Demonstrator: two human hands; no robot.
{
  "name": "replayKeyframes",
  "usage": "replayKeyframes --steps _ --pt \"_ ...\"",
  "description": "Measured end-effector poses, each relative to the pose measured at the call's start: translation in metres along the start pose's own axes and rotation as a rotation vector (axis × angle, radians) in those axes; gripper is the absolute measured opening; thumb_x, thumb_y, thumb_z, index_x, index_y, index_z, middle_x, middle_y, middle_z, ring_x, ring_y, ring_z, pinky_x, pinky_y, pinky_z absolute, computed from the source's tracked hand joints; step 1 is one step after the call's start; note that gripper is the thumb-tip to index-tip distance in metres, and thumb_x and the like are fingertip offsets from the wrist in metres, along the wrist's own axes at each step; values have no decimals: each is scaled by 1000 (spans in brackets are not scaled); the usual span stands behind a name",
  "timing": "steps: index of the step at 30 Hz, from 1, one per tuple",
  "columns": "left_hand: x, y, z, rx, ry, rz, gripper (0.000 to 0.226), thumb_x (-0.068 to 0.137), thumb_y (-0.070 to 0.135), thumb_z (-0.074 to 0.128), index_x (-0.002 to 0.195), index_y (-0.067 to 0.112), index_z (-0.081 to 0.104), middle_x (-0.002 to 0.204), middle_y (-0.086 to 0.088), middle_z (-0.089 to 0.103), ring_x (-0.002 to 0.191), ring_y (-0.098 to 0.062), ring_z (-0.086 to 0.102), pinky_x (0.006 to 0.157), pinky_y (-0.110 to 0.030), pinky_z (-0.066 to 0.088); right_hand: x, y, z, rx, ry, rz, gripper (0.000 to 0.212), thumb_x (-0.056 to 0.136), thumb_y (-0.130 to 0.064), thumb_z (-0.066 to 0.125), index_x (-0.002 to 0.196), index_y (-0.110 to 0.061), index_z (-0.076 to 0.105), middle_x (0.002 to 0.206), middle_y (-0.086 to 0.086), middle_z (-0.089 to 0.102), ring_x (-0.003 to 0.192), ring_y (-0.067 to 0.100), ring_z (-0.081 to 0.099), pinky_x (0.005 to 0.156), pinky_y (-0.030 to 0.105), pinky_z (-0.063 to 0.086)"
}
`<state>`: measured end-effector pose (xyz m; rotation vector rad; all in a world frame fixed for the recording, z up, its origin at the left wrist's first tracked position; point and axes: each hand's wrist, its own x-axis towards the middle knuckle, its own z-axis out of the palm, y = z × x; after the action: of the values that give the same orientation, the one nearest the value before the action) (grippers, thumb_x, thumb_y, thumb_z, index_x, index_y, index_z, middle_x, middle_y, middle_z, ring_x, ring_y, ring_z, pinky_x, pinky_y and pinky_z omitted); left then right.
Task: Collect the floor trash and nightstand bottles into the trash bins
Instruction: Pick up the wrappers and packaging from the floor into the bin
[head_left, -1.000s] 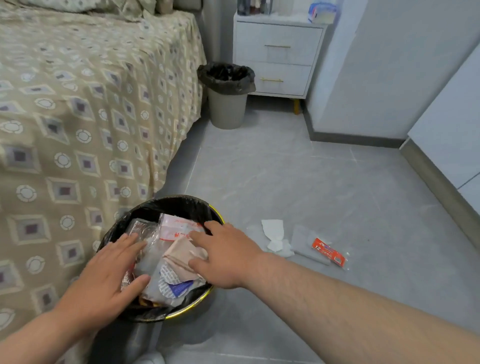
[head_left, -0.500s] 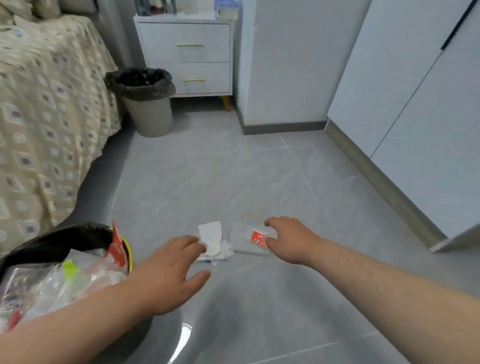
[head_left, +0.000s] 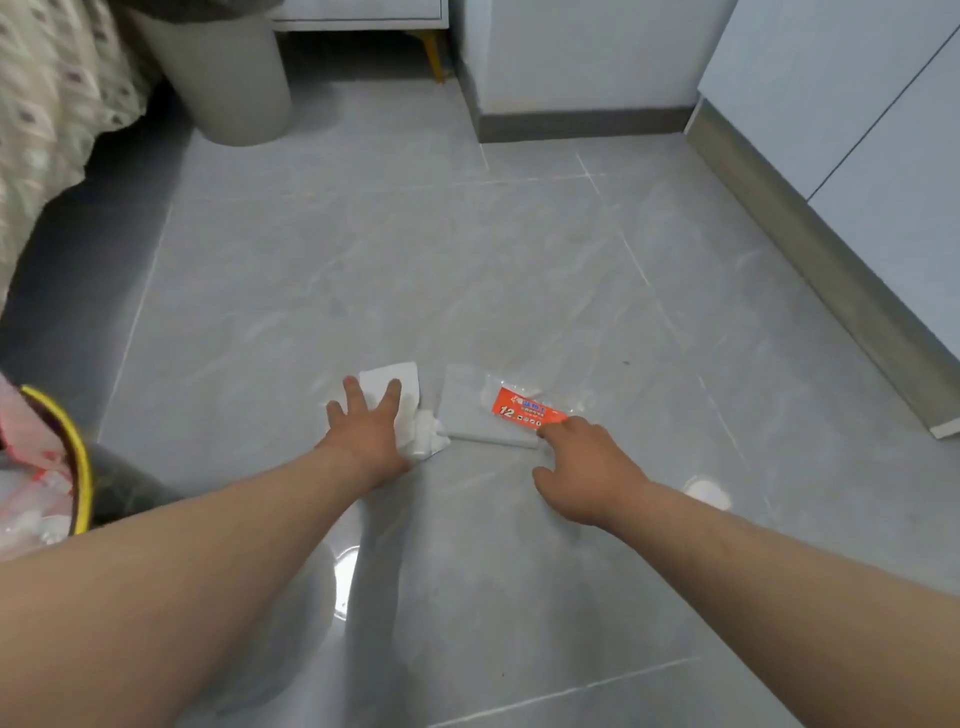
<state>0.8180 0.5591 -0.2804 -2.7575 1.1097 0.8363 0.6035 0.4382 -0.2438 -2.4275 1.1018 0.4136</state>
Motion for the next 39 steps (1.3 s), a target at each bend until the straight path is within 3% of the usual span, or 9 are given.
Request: replayKeyframes --steps 3,5,9,13,22,27,32,36,39 --pt "12 1 3 11 -81 44 89 81 49 61 148 39 4 154 -17 -16 130 -48 33 104 -45 37 14 -8 5 -45 107 66 55 85 -37 50 135 -17 39 131 11 42 120 34 38 94 40 41" --pt "14 -1 10 106 -98 89 69 86 42 55 145 37 20 150 -14 10 122 -46 39 100 -43 41 23 -15 4 -35 116 112 60 84 -39 50 138 -18 34 135 12 37 123 34 33 96 42 38" --pt "12 -5 14 202 -35 184 29 86 26 50 115 21 52 102 -7 43 103 -38 52 82 -38 45 37 -26 4 -4 91 143 60 85 -40 49 138 -17 33 136 13 35 125 34 32 97 43 37" --pt "12 -7 14 90 1 146 29 84 12 54 112 15 63 115 -10 61 108 -31 58 85 -32 44 42 -25 8 1 57 117 56 84 -36 49 135 -16 37 131 13 40 122 34 35 97 43 38" --pt "-1 -13 11 11 81 76 28 87 2 47 108 7 64 112 -13 63 103 -30 60 82 -31 48 63 -29 28 -216 -51 -2 57 85 -46 56 135 -26 38 137 9 39 123 34 39 94 43 41" --pt "-3 -15 9 -49 46 54 27 88 2 47 106 7 65 111 -13 64 103 -30 60 82 -30 47 54 -28 37 -333 15 -124 41 89 -8 46 129 -16 42 119 14 48 103 33 50 73 36 37" --pt "-10 -16 7 -218 48 -23 29 83 1 47 61 20 50 70 0 53 82 -25 54 63 -25 34 41 -18 36 -331 67 -171 43 85 -1 41 126 -15 44 111 12 55 99 33 54 69 34 33" --pt "-24 -12 -4 -433 163 -45 25 82 -1 48 84 12 69 88 -6 64 85 -26 60 67 -28 46 28 -8 34 -276 159 -140 39 89 -10 38 128 -14 40 104 10 63 93 34 60 67 35 34" --pt "-34 -4 -24 -622 201 -74 21 83 2 53 87 12 71 90 -10 68 83 -28 66 63 -29 49 13 -5 16 -160 183 -44 22 90 -13 38 112 -13 39 76 3 55 67 30 53 56 33 32"
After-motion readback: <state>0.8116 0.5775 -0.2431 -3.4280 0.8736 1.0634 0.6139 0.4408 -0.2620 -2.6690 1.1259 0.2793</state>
